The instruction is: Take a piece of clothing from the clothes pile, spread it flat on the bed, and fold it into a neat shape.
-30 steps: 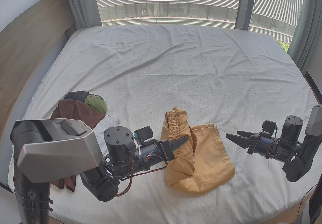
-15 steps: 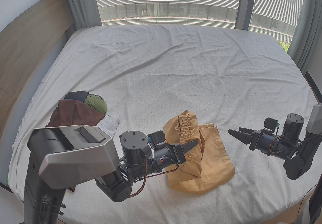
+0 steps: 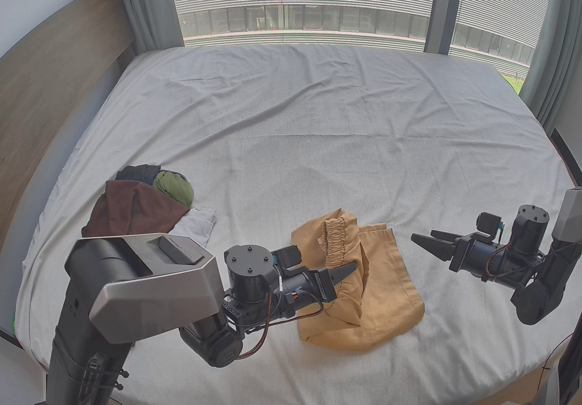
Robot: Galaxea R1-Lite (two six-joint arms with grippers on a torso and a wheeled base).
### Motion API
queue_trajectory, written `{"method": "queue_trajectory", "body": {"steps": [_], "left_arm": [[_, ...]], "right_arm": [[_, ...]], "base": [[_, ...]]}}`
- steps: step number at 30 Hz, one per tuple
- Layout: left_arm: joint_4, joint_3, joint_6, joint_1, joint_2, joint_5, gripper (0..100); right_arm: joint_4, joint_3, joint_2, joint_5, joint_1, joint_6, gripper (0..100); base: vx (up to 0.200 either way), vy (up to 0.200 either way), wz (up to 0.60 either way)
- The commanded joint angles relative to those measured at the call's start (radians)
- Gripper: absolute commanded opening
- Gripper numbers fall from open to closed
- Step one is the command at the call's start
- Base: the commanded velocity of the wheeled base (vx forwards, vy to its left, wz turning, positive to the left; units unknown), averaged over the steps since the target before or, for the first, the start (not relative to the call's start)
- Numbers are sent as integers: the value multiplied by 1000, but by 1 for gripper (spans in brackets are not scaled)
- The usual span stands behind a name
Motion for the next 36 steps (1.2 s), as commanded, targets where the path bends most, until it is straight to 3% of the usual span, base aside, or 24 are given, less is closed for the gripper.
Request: {"method": "queue_trajectory", "body": {"steps": [1, 2, 3, 17, 27, 36], "left_arm": [[2, -2, 0, -1, 2, 0, 0], [2, -2, 0, -2, 2, 0, 0], [7, 0, 0, -5, 2, 0, 100], [-15, 0, -37, -35, -24, 3, 100], [-36, 178, 18, 90, -150, 16, 100], [-38, 422, 182, 261, -286, 6, 100]], "right_arm": [[0, 0, 0, 2, 1, 0, 100], [0, 0, 0, 2, 1, 0, 100], [0, 0, 0, 0, 1, 0, 100], [0, 5, 2, 2, -1, 0, 100], [1, 37, 46, -6, 1, -14, 100], [11, 84, 102, -9, -1, -60, 100]], "base": [[0, 0, 0], [0, 0, 0], [0, 0, 0], [0, 0, 0], [0, 0, 0], [0, 0, 0]]}}
